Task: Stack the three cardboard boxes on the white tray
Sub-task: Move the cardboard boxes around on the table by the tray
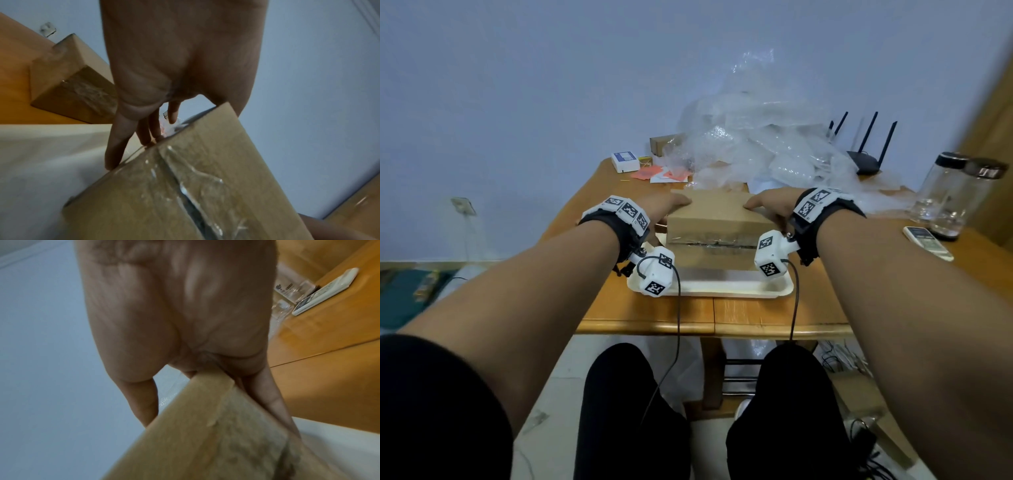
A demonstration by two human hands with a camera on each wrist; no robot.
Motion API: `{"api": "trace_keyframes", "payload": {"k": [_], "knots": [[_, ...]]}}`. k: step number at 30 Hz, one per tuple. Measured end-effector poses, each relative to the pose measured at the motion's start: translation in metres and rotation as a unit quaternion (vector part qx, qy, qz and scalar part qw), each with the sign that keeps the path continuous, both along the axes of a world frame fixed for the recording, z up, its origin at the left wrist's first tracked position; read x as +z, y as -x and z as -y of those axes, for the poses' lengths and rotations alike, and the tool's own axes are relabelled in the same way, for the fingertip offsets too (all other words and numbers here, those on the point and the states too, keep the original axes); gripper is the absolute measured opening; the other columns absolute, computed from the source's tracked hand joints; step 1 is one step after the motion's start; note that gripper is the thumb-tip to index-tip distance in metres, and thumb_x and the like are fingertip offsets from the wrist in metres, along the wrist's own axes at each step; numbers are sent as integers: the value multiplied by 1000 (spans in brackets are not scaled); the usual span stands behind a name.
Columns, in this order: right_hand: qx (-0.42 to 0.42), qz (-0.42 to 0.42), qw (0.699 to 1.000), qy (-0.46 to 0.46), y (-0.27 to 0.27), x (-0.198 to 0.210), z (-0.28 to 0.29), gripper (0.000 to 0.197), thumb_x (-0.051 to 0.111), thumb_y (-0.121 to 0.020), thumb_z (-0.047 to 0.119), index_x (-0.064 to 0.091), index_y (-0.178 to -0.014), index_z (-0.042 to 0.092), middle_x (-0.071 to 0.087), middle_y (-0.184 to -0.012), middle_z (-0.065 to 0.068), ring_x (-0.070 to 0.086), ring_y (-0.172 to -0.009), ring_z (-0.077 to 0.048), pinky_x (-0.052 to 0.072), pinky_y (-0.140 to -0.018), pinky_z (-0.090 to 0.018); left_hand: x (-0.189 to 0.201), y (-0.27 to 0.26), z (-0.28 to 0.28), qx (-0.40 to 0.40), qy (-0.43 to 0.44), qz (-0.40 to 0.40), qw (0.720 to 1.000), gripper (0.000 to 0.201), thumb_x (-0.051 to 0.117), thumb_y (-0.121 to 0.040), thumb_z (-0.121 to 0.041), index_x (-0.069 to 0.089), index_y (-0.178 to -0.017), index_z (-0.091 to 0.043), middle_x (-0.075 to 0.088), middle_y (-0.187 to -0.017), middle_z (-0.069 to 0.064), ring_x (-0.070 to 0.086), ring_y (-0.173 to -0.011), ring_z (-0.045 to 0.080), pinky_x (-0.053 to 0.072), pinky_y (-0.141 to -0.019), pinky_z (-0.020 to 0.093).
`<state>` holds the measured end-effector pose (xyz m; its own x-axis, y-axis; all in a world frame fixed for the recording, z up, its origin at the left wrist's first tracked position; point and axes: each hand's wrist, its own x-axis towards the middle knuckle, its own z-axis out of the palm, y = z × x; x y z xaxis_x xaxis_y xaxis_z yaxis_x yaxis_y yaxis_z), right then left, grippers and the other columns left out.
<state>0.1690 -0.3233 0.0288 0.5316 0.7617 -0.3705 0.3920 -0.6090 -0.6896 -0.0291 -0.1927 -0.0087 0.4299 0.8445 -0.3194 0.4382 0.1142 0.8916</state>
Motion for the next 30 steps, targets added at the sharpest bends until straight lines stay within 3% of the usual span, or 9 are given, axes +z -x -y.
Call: {"api": "trace_keyframes", "payload": {"k": [5, 10, 14, 16, 18, 22, 24, 26, 30], "knots": [[-9, -8, 1000, 5, 11, -8, -5, 40, 59, -99, 34, 48, -122, 3, 52, -90, -12, 52, -73, -25, 43, -64, -33, -9, 10, -3, -6, 29, -10, 1000, 51, 73, -84, -48, 59, -122, -17, 61, -133, 16, 63, -119, 42, 50, -99, 64], [-14, -9, 999, -37, 12, -20, -9, 47, 57, -97, 38, 55, -129, 3, 62, -113, -11, 64, -91, -30, 50, -79, -35, -18, 15, -15, -20, 19, 6, 1000, 87, 77, -69, -58, 53, -140, -13, 58, -140, 11, 57, -127, 39, 48, -98, 68], [-116, -178, 958, -191, 1, -19, -15, 49, 52, -89, 64, 62, -90, 16, 67, -82, -10, 58, -61, -23, 49, -61, -29, -5, 14, -23, 48, 19, 133, 990, 84, 74, -67, -59, 59, -138, -16, 67, -131, 16, 65, -117, 32, 42, -105, 68], [-147, -221, 931, -252, -4, -11, -16, 51, 43, -97, 60, 53, -80, 13, 59, -75, -8, 56, -60, -24, 47, -56, -28, 4, 16, -23, 105, -2, 226, 968, 44, 69, -86, -47, 67, -117, -15, 74, -89, 7, 67, -80, 20, 56, -89, 48], [-171, -229, 917, -278, -9, -7, -17, 53, 44, -95, 61, 53, -83, 11, 62, -79, -10, 61, -63, -26, 53, -62, -33, 5, 18, -24, 134, 20, 283, 950, 20, 63, -95, -38, 66, -88, -20, 60, -55, -3, 51, -52, 16, 49, -63, 29], [-170, -218, 925, -262, -17, -21, -23, 40, 69, -77, 47, 58, -91, 11, 60, -77, -8, 57, -51, -21, 54, -64, -33, -8, 16, -26, 151, -6, 260, 954, 19, 72, -91, -33, 70, -96, -16, 72, -72, 1, 67, -61, 20, 56, -50, 29], [-154, -174, 948, -219, -33, -42, -37, 56, 75, -52, 39, 66, -100, 11, 70, -102, -17, 69, -79, -33, 58, -81, -49, -19, 12, -29, 144, -11, 239, 960, 27, 78, -86, -23, 71, -106, -6, 73, -84, 7, 71, -66, 19, 57, -52, 28], [-139, -153, 961, -182, -47, -60, -49, 59, 70, -48, 30, 66, -103, 10, 68, -108, -19, 68, -94, -40, 55, -89, -62, -25, 10, -27, 122, 2, 215, 969, 22, 76, -86, -15, 68, -102, -4, 67, -70, 4, 63, -50, 13, 54, -50, 27], [-99, -98, 982, -125, -6, -38, -18, 9, 64, -78, 15, 57, -83, 13, 52, -82, -7, 51, -70, -23, 48, -71, -29, -32, 10, -24, 102, 0, 169, 980, 13, 76, -85, -11, 69, -96, -8, 75, -94, 7, 69, -80, 23, 59, -89, 47]]}}
